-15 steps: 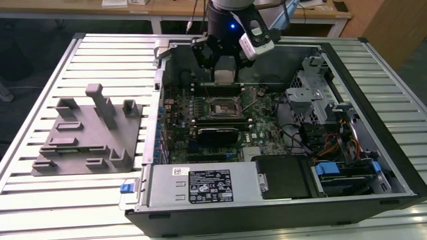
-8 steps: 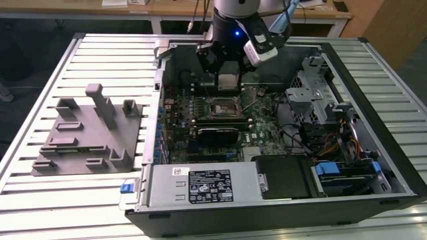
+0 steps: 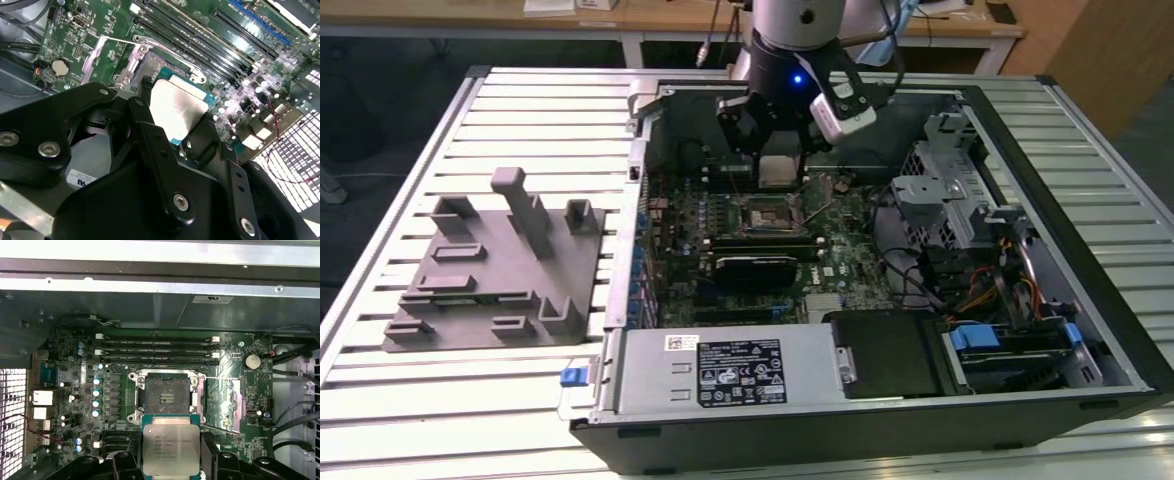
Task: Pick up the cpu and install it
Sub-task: 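Pick up the cpu and move it towards the insertion slot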
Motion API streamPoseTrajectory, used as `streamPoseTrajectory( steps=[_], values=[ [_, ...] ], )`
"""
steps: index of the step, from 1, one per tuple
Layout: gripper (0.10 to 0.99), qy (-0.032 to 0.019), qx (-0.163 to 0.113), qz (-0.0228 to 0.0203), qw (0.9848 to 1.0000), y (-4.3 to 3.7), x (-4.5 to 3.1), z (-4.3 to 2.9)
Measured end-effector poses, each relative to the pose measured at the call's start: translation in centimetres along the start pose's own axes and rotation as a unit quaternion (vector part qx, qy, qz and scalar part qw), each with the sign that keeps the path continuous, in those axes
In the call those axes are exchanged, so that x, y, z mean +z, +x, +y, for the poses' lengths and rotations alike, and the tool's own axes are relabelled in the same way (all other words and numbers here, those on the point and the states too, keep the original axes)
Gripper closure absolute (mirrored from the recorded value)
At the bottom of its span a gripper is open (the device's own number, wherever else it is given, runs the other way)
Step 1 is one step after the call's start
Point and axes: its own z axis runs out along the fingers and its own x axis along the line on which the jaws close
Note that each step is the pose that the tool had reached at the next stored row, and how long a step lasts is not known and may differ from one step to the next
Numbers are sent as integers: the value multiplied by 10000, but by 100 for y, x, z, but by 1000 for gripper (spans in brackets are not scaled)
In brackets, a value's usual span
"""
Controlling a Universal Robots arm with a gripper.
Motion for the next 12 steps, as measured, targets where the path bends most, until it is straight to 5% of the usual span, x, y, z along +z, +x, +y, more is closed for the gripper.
streamPoseTrajectory(
  steps=[12],
  values=[
    [541, 1, 1, 28, 10000, -18, 182, 95]
  ],
)
